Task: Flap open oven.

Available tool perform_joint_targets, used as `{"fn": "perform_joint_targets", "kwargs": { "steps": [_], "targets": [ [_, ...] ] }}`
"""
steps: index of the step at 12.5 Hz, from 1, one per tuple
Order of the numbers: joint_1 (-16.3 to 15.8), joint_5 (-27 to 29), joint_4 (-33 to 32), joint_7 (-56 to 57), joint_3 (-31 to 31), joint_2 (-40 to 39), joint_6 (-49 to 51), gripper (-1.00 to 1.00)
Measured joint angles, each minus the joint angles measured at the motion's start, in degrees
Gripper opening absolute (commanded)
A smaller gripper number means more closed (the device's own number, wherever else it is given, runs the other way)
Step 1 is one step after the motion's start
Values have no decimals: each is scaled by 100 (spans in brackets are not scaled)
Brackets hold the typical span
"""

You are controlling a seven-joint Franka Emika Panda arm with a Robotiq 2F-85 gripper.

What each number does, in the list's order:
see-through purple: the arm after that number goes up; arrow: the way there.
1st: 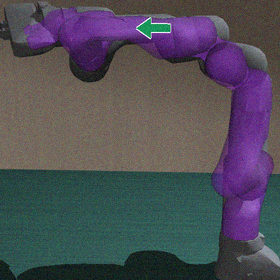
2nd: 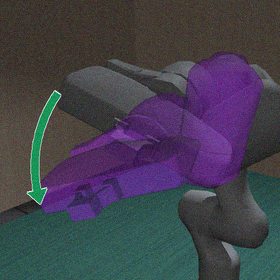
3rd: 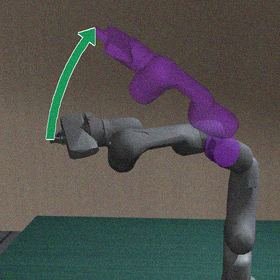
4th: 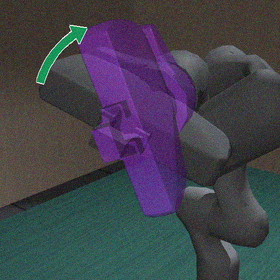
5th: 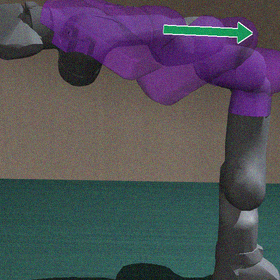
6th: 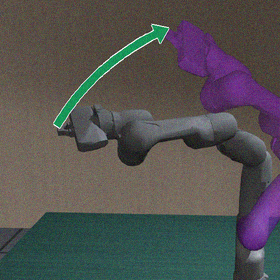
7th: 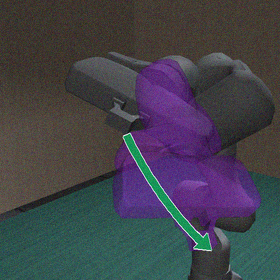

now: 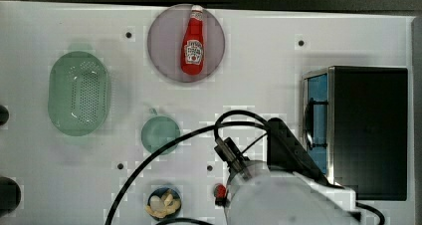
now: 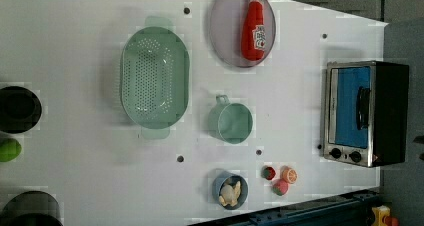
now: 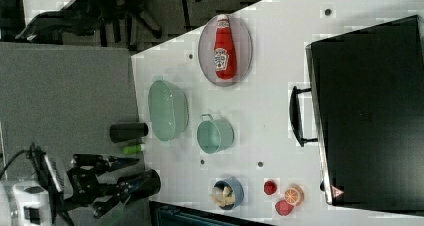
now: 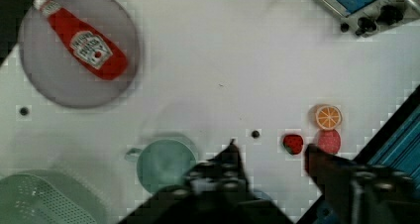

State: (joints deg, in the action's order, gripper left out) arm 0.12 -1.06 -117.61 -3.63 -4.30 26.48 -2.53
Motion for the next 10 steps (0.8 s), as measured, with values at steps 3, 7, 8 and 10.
{"fn": "perform_joint_targets", "kwargs": {
  "steps": [3, 7, 8, 10],
  "targets": [
    [-8, -40, -90, 0, 8, -218, -76, -65],
    [9, -60, -347, 565, -115, -257, -171, -65],
    [12, -75, -425, 919, -188, -270, -350, -65],
    [24, -99, -515, 1714, -410, -394, -782, -65]
  ]
}}
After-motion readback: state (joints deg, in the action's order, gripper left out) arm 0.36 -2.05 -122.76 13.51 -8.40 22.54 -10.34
